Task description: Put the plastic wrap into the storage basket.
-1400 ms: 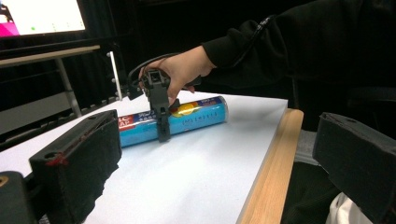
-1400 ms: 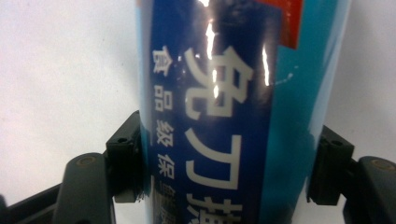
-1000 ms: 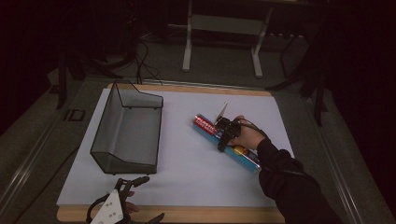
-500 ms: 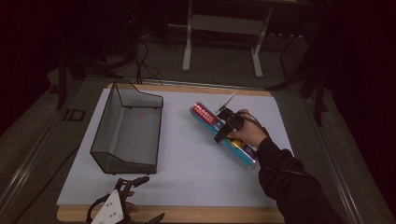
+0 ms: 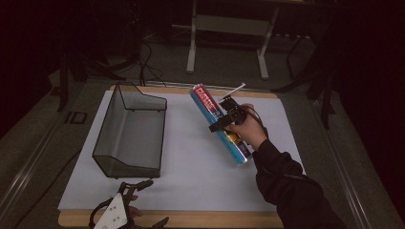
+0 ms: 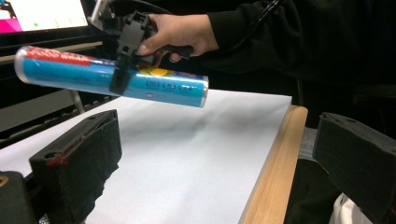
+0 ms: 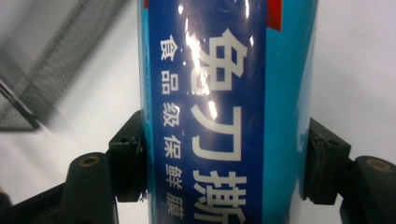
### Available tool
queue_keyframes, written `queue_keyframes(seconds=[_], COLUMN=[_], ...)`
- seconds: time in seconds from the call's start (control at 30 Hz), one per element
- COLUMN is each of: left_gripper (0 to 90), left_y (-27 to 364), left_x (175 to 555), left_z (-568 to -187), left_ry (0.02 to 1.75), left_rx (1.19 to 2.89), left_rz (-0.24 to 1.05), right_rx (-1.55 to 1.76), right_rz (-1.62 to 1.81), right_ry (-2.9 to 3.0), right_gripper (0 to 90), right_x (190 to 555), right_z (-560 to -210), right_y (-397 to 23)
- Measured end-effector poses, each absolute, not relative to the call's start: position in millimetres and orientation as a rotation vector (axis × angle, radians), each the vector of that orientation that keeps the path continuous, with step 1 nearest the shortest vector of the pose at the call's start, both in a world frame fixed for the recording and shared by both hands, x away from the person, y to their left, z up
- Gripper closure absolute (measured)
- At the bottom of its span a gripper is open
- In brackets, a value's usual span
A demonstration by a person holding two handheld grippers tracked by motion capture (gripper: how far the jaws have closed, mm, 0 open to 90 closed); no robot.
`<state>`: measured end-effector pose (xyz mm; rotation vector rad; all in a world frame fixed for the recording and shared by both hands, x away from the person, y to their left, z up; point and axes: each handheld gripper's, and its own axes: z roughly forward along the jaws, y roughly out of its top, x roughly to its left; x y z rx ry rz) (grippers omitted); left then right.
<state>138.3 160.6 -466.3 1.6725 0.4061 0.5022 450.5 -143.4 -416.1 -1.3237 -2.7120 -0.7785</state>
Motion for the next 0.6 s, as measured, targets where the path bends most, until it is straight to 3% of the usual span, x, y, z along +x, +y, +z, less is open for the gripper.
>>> queue_keyframes(seconds=[0.6], left_gripper=[2.1], left_y=[160.9], left_x=[138.2], left_z=[-466.5], left_ry=[0.414], left_rx=[1.675], left_rz=[0.503], right_rx=[-1.253], right_rz=[-0.972], right_ry=[-2.667], right_gripper=[31.6], right_x=[435.5], right_z=[-381.1], right_y=[-74.2])
